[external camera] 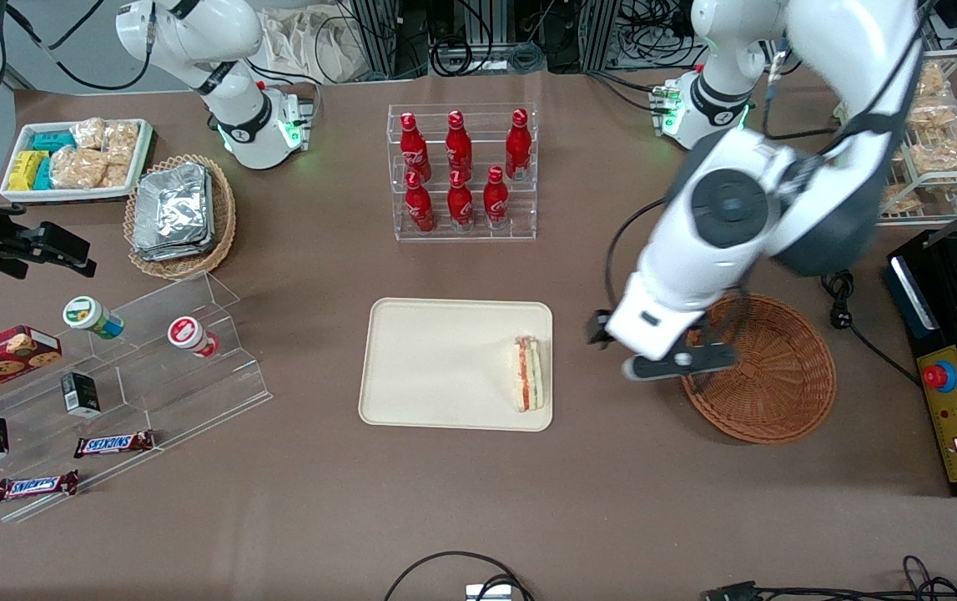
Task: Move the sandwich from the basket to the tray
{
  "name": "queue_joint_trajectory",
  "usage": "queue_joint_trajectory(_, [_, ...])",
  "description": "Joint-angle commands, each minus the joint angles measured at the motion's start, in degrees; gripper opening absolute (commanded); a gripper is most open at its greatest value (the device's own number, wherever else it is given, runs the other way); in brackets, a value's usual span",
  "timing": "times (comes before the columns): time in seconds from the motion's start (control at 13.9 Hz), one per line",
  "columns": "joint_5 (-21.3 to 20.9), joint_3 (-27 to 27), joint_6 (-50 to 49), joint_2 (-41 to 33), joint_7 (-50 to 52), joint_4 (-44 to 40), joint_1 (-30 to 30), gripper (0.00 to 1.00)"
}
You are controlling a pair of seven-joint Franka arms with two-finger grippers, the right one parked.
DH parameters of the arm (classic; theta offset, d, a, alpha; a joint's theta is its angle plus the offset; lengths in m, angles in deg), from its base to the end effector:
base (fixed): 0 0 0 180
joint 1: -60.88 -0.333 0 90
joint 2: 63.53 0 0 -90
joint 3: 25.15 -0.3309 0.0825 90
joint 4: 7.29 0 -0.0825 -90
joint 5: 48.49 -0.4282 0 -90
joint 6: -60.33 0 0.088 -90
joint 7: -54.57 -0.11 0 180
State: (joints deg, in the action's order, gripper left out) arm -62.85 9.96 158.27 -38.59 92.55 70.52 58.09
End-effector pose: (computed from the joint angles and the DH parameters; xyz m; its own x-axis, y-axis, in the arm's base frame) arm 0.6575 -0.2958 0.5107 0.9943 0.1066 -0.0042 0.1066 -0.9943 -0.0070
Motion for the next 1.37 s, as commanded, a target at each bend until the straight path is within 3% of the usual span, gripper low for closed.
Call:
queue_joint_trajectory(0.0, [2.3,-3.9,-6.0,-5.2,-8.7,-0.4,-0.6,1.00])
queue_joint_trajectory(0.14, [4.3,-8.5,-6.8,-11.7,-13.8,4.7,-0.5,1.00])
queue_joint_trajectory(0.29, [9.9,-14.1,-5.5,-16.7,-19.0,10.7,-0.6,1.00])
queue_joint_trajectory(0.36, [12.7,-17.4,-4.0,-17.2,-21.0,11.7,-0.7,1.00])
queue_joint_trajectory(0.5, [13.5,-21.8,-1.4,-17.4,-25.1,12.5,-0.7,1.00])
queue_joint_trajectory(1.01, [13.4,-22.8,-2.2,-25.1,-28.8,17.5,-0.9,1.00])
queue_joint_trajectory(1.3, [13.6,-22.8,-2.6,-25.5,-30.0,17.6,-0.6,1.00])
